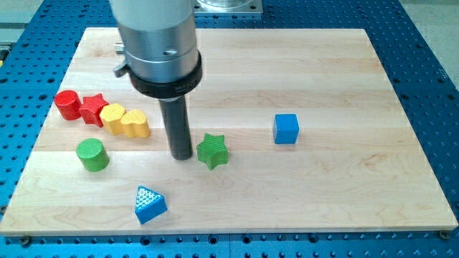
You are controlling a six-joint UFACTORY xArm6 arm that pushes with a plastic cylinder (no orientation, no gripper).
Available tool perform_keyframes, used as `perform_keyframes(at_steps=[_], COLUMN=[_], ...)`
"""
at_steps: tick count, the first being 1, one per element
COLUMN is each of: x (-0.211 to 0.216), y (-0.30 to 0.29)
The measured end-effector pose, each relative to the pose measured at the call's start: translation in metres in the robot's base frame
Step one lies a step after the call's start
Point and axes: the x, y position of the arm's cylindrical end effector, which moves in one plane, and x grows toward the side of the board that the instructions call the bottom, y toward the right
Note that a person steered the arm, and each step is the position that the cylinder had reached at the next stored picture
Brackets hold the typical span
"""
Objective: Push the green circle vertically above the blue triangle
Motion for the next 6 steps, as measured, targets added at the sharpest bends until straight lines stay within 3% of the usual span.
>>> perform_keyframes(at_steps=[2,6], x=[0.0,0.0], y=[0.041,0.001])
